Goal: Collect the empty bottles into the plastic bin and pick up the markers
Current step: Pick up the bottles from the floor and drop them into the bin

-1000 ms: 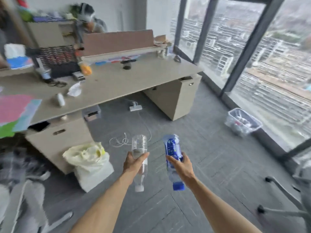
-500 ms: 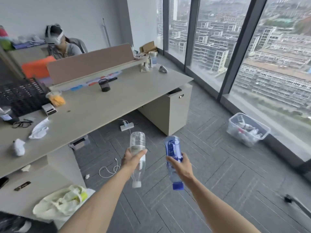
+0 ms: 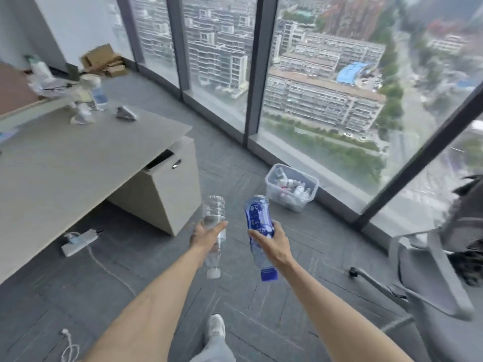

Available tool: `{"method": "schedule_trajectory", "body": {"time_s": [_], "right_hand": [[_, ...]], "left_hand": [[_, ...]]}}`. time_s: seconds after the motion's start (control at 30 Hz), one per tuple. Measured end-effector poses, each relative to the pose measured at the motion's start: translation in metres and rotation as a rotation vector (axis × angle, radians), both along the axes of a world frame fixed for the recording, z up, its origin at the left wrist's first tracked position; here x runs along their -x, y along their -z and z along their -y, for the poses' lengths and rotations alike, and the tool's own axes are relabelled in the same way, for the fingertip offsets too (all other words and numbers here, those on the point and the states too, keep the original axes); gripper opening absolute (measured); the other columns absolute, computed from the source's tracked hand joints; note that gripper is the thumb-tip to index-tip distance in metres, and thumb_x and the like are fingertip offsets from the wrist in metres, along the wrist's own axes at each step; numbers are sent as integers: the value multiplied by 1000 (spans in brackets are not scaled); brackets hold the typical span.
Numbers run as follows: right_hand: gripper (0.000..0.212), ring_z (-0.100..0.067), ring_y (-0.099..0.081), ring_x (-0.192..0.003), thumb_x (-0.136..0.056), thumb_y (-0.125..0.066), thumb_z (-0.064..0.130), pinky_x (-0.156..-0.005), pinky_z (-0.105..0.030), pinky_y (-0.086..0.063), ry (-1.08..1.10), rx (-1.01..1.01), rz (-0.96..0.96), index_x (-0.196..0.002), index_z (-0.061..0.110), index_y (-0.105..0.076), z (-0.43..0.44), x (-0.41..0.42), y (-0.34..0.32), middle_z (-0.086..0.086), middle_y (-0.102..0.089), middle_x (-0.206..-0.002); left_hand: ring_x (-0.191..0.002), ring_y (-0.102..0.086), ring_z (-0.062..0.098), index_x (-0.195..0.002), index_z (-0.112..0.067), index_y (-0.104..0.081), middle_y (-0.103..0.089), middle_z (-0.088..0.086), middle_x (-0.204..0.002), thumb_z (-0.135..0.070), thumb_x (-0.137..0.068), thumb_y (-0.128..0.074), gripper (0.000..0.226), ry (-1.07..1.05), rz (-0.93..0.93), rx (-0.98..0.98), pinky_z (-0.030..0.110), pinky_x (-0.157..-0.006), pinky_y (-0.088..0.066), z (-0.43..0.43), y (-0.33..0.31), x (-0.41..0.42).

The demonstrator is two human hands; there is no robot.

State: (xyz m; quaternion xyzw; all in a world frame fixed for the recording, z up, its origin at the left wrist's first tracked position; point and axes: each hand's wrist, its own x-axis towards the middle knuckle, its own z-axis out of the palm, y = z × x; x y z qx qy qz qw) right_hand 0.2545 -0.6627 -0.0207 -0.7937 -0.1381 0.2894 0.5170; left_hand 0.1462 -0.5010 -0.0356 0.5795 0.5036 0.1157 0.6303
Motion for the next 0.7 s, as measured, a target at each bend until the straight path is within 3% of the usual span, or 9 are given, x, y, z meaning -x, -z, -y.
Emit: {"method": "schedule_trajectory", "body": {"time_s": [0.07, 0.13, 0.23, 0.37, 0.47, 0.6, 0.7], "right_hand": [[51, -13, -64, -82, -80, -79, 34, -70, -23, -47, 117, 34, 8, -122, 19, -53, -2, -51, 0, -2, -68, -104], [53, -15, -64, -84, -80, -79, 34, -70, -25, -47, 209, 63, 17, -123, 19, -53, -5, -102, 3, -2, -68, -104], [55, -14, -66, -84, -79, -79, 37, -66, -22, -48, 314, 75, -8, -124, 20, -53, -7, -168, 10, 0, -69, -102], [47, -2, -61, -78, -80, -79, 34, -60, -14, -45, 382, 94, -43, -117, 25, -51, -14, -256, 27, 11, -64, -90], [56, -16, -66, -87, -77, -79, 41, -74, -30, -55, 408, 82, -59, -122, 23, -52, -27, -333, 46, 1, -67, -100], [62, -22, -67, -93, -75, -78, 49, -89, -44, -56, 371, 102, -128, -125, 24, -50, -45, -424, 62, -3, -67, -107], [69, -23, -67, -93, -72, -76, 53, -88, -43, -56, 345, 128, -169, -128, 24, -48, -62, -482, 66, -3, -67, -107]], "left_hand": [[-104, -65, 27, -133, -24, -48, -62, 7, -124, -68, -42, -78, 106, 93, -2, 46, 33, -61, -59, -19, 13, -64], [-96, -69, 27, -127, -23, -51, -66, 8, -115, -65, -39, -79, 102, 179, 19, 64, 30, -52, -56, -32, 20, -127], [-96, -66, 24, -131, -20, -49, -63, 8, -122, -56, -54, -82, 91, 275, 25, 72, 26, -46, -54, -35, -2, -211], [-100, -49, 17, -151, -15, -23, -43, 10, -145, -38, -81, -74, 90, 388, -59, 44, 19, -46, -44, -44, 0, -317], [-111, -52, 23, -152, -16, -19, -39, 10, -148, -38, -81, -74, 94, 398, -68, 16, 23, -53, -49, -62, 11, -389], [-90, -63, 20, -146, -17, -33, -54, 11, -133, -50, -65, -80, 99, 339, -103, 10, 28, -53, -53, -85, 10, -464], [-104, -63, 27, -143, -19, -36, -56, 11, -132, -57, -53, -79, 107, 337, -131, 11, 28, -55, -55, -107, 16, -521]]}}
